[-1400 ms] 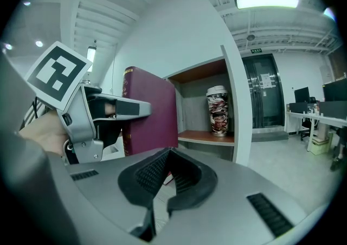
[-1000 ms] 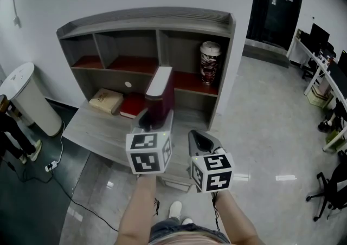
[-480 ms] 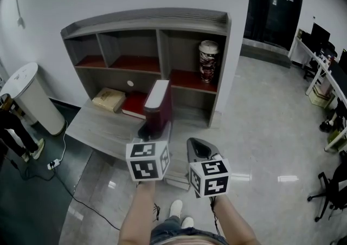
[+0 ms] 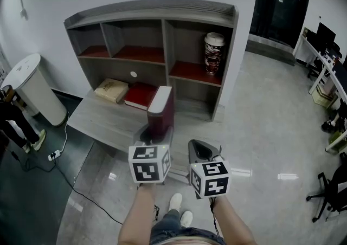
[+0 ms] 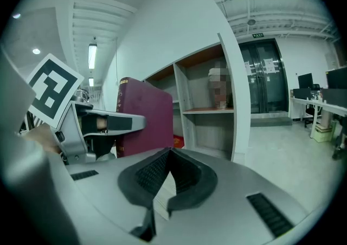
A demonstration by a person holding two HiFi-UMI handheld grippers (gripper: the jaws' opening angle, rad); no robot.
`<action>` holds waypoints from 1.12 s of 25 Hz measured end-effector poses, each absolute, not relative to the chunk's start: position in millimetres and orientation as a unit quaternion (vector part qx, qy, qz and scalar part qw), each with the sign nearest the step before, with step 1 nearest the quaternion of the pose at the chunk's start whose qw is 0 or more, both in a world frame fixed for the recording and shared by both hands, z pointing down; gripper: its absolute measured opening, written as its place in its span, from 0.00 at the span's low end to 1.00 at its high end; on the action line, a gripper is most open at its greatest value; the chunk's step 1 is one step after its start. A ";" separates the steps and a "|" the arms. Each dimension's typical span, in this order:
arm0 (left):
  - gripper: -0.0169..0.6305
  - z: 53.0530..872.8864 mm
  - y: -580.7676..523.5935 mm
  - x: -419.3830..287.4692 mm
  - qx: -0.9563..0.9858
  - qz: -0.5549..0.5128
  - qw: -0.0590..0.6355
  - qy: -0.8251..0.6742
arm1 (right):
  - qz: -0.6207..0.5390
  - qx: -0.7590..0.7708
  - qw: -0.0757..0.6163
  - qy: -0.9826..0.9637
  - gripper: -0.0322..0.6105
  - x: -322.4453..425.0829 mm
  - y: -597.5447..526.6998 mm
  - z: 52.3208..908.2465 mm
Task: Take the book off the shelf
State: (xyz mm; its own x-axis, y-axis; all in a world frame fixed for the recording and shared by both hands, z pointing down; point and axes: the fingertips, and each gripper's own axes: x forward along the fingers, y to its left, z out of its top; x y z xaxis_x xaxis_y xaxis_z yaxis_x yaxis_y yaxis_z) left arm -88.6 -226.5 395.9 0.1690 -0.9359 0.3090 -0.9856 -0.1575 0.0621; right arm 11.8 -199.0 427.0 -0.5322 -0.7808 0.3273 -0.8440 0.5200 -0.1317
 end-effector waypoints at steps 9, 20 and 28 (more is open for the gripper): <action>0.36 422.4 -215.4 -93.1 0.748 0.111 0.152 -0.637 | 0.162 0.457 0.131 -0.865 0.06 5.4 -187.7 452.2; 0.36 457.1 -194.2 -101.2 0.736 0.126 0.184 -0.639 | 0.174 0.444 0.152 -0.866 0.06 -1.4 -174.3 474.7; 0.36 471.2 -179.2 -107.8 0.728 0.136 0.198 -0.643 | 0.189 0.432 0.163 -0.867 0.06 -7.8 -161.8 490.4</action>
